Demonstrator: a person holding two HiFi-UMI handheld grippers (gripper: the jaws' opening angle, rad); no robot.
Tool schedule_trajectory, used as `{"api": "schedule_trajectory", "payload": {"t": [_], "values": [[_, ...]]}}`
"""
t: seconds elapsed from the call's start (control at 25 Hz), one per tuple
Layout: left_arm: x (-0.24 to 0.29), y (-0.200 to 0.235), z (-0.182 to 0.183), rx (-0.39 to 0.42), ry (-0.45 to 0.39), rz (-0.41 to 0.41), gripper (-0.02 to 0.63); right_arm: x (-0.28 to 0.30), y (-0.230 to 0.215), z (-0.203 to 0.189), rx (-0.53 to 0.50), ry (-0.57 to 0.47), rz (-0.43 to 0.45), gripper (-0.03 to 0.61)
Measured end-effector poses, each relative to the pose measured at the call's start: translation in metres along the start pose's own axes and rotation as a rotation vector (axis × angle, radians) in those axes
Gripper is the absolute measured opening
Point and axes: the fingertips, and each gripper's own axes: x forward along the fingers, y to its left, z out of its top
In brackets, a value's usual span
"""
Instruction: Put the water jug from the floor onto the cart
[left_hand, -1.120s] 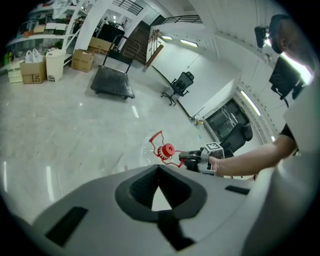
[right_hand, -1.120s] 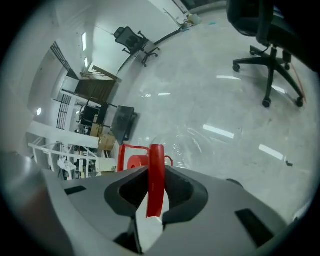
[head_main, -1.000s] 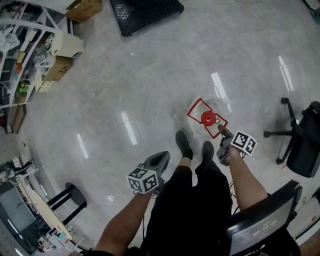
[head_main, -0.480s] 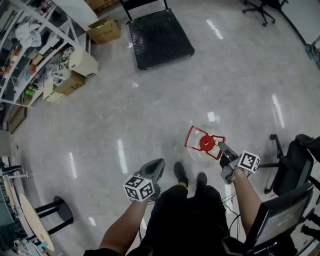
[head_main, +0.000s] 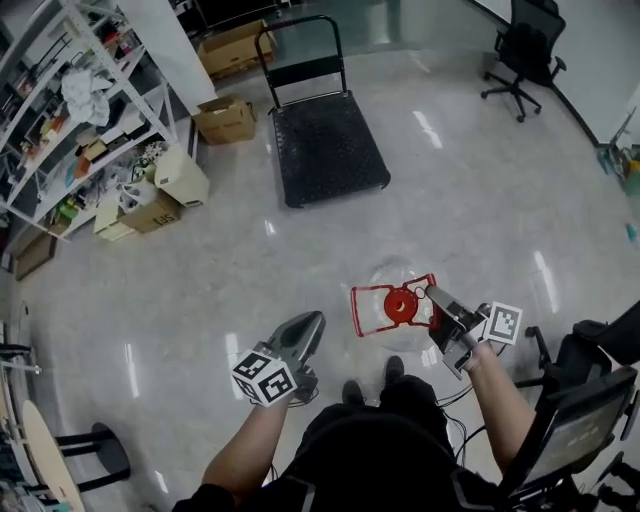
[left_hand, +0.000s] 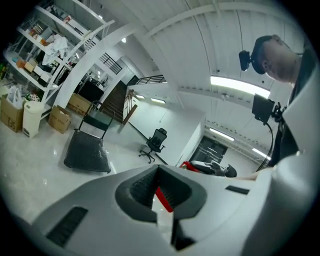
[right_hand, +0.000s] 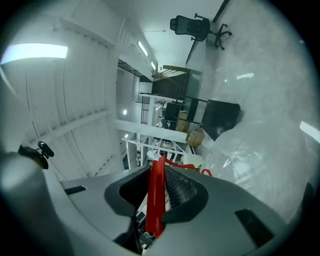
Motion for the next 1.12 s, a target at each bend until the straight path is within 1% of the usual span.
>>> {"api": "schedule_trajectory", "payload": {"t": [0.12, 0.2, 0.28, 0.32, 0.36, 0.44, 0.48, 0.52, 0.6, 0.72, 0.88, 1.0, 1.12], "values": [[0.006, 0.023, 0.03, -0.024, -0.066, 0.057, -0.002, 0.022, 0.012, 0.029, 0.031, -0.013, 0.049, 0.084], [0.005, 0.032, 0.03, -0.023, -0.116, 0.094, -0.003, 0.021, 0.003, 0.035, 0.042, -0.021, 0.059, 0.084], [0.006, 0.031, 0.032, -0.001, -0.165, 0.12, -0.002, 0.023, -0.005, 0.039, 0.051, -0.017, 0.06, 0.084], [0.012, 0.03, 0.046, 0.015, -0.188, 0.131, -0.002, 0.033, -0.003, 0.048, 0.06, -0.01, 0.061, 0.084], [0.023, 0.03, 0.071, 0.034, -0.21, 0.141, -0.003, 0.05, 0.005, 0.066, 0.071, 0.001, 0.064, 0.083], [0.051, 0.035, 0.135, 0.066, -0.254, 0.165, -0.002, 0.097, 0.028, 0.111, 0.083, 0.032, 0.074, 0.083], [0.062, 0.039, 0.16, 0.076, -0.271, 0.179, -0.002, 0.118, 0.038, 0.129, 0.084, 0.046, 0.08, 0.083], [0.07, 0.042, 0.177, 0.083, -0.284, 0.19, -0.002, 0.135, 0.045, 0.14, 0.084, 0.055, 0.085, 0.083], [0.079, 0.051, 0.194, 0.09, -0.295, 0.2, -0.002, 0.163, 0.052, 0.152, 0.081, 0.064, 0.094, 0.083], [0.092, 0.07, 0.211, 0.104, -0.291, 0.211, -0.002, 0.199, 0.056, 0.165, 0.072, 0.065, 0.093, 0.082], [0.116, 0.119, 0.241, 0.126, -0.3, 0.21, -0.003, 0.247, 0.057, 0.199, 0.046, 0.023, 0.105, 0.08], [0.129, 0.158, 0.277, 0.123, -0.325, 0.191, -0.003, 0.286, 0.061, 0.227, 0.034, -0.029, 0.109, 0.078], [0.139, 0.189, 0.321, 0.14, -0.332, 0.15, -0.003, 0.326, 0.07, 0.26, 0.045, -0.087, 0.084, 0.077]]}}
